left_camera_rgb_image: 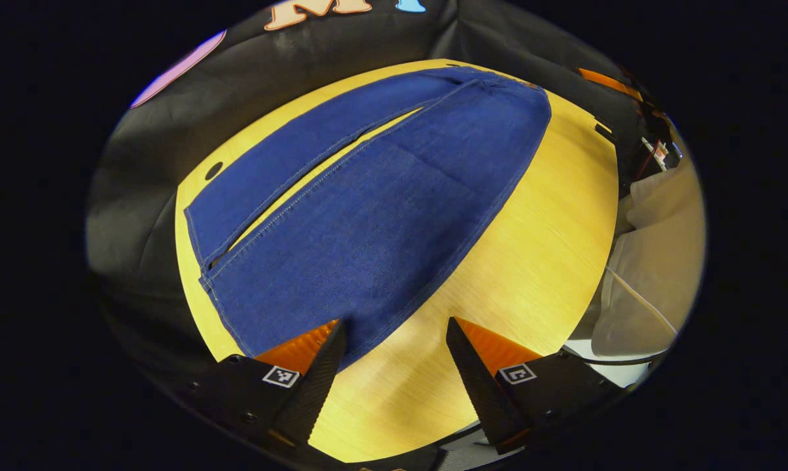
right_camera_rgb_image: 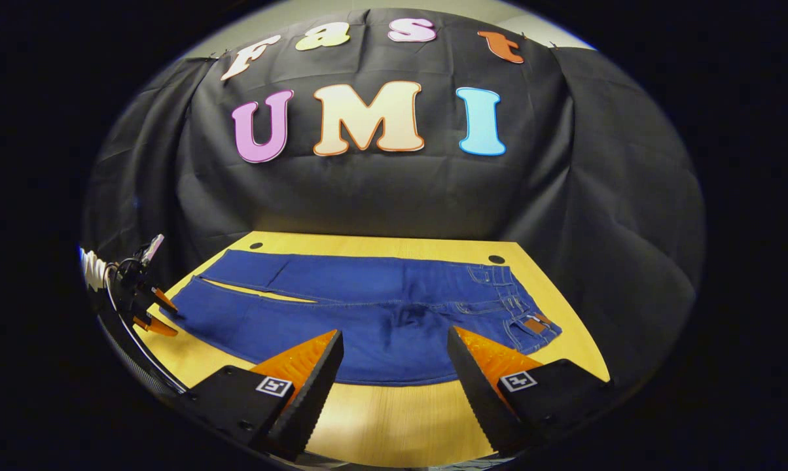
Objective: Grasp the waist and the cuffs of the jeans and fold them to make the two legs overlap; first hold the waist and fold one-third of the jeans toward the cuffs, then hold the cuffs and fold the remaining one-third in the same direction to finish folding.
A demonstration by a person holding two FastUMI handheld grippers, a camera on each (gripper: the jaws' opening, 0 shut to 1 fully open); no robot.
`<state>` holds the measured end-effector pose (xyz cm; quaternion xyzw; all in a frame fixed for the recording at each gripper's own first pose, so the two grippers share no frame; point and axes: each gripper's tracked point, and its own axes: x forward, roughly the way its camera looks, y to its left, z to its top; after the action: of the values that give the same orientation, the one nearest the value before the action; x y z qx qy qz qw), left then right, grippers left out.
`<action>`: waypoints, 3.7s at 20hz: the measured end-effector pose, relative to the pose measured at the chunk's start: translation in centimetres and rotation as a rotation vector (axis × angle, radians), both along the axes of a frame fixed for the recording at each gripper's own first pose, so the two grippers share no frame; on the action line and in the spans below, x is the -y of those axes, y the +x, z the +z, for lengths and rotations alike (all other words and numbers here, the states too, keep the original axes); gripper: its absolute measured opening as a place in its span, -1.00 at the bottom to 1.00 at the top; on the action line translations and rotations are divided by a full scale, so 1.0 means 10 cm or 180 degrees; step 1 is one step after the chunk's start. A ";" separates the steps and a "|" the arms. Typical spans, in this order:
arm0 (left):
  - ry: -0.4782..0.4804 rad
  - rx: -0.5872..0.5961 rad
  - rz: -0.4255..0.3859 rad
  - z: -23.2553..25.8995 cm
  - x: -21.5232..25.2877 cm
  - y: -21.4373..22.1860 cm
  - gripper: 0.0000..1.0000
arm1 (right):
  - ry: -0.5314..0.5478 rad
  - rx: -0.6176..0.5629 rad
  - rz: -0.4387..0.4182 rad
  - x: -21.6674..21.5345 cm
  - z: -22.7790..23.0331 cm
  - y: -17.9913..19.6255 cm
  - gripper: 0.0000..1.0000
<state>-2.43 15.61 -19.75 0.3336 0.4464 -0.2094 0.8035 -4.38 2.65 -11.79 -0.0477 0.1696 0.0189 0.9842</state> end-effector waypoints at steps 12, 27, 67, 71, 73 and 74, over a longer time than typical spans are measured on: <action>0.0242 -0.0474 -0.0101 -0.08 -0.01 -0.05 0.76 | 0.0022 -0.0168 0.0085 -0.01 -0.12 0.06 0.93; 0.0580 -0.0694 -0.0212 -0.06 -0.02 0.02 -0.31 | 0.0031 -0.0559 0.0251 0.03 -0.49 0.12 0.99; 0.1458 -0.0733 0.0839 -0.09 0.05 0.07 -0.99 | -0.0937 -0.1740 0.1737 1.21 -1.72 0.83 -0.32; 0.1307 -0.0648 0.0862 -0.08 0.06 0.07 -0.99 | -0.0895 -0.1760 0.1589 1.12 -1.74 0.78 -0.81; 0.1216 -0.0580 0.0878 -0.10 0.07 0.09 -0.99 | -0.0857 -0.1785 0.1441 1.15 -1.72 0.77 -0.82; 0.1191 -0.0553 0.0872 -0.09 0.06 0.09 -0.99 | -0.0802 -0.1847 0.1308 1.15 -1.73 0.80 -0.82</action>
<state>-1.57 14.97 -20.65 0.3937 0.5859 -0.0401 0.7072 3.57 -8.81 -29.11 -0.1941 0.4293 0.2076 0.8573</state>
